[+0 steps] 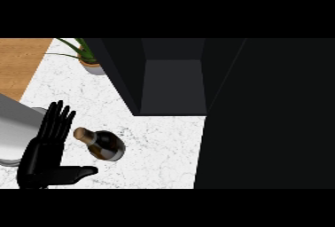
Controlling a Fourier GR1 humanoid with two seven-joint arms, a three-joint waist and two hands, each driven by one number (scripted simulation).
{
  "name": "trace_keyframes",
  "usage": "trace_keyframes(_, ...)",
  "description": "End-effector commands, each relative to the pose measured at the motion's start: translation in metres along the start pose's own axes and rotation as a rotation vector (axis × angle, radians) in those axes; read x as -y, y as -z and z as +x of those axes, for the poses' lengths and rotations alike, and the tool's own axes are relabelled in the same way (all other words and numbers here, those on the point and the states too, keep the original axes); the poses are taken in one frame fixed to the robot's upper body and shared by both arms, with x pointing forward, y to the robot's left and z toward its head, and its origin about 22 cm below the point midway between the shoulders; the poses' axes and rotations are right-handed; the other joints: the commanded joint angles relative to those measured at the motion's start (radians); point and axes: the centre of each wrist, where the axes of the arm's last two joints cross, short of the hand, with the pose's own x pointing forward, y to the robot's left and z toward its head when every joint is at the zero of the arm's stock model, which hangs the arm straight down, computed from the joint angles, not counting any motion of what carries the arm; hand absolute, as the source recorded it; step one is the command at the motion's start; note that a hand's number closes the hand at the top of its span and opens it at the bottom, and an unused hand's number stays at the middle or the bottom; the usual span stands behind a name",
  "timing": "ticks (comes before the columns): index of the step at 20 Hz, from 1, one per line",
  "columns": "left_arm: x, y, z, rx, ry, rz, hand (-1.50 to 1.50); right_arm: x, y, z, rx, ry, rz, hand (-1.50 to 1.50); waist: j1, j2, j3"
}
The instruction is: Pick up the wine, place it into the cabinet and close the cabinet
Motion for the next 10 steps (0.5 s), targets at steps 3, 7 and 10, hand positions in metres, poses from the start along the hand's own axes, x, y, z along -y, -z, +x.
trace_keyframes(3, -0.017, -0.020, -0.045, -0.036, 0.011, 0.012, -1.50, -0.003, -0.010, 0.018, 0.030, 0.032, 0.021, -1.50, 0.003, -0.001, 0.000)
trace_keyframes(7, -0.010, -0.020, -0.067, -0.045, 0.005, -0.004, -1.50, -0.005, -0.003, 0.016, 0.034, 0.039, 0.021, -1.50, 0.004, -0.001, 0.000)
trace_keyframes(10, -0.027, -0.014, -0.088, -0.060, -0.016, -0.021, -1.50, 0.011, -0.017, 0.021, 0.038, 0.029, 0.043, -1.50, -0.005, 0.000, 0.000)
